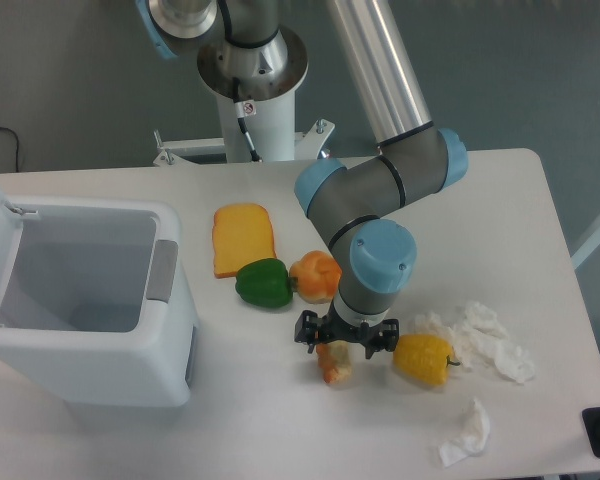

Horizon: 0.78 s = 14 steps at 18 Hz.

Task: Pick up the square bread
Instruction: 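Close the gripper fingers around the elongated bread piece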

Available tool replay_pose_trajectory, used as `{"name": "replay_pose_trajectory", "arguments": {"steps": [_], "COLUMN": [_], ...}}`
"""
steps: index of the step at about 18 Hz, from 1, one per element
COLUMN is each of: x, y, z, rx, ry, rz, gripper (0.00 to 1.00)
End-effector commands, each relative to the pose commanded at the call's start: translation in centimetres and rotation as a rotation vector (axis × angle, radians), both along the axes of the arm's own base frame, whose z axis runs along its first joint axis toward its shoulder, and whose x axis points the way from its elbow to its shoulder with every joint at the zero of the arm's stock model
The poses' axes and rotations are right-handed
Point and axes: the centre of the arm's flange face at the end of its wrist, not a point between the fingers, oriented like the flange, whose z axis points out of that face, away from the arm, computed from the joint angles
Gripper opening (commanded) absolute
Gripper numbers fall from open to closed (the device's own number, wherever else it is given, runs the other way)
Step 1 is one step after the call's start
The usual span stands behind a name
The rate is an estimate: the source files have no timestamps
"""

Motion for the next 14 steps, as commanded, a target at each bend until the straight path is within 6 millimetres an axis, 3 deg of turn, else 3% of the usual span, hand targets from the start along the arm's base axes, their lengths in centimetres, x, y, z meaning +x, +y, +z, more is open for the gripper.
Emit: {"name": "replay_pose_trajectory", "arguments": {"steps": [10, 14], "x": [0.32, 0.69], "y": [-0.08, 0.07], "z": [-0.38, -0.53], "rx": [-0.010, -0.018], "ry": [0.000, 0.000], "rz": [-0.003, -0.008], "gripper": [0.99, 0.85]}}
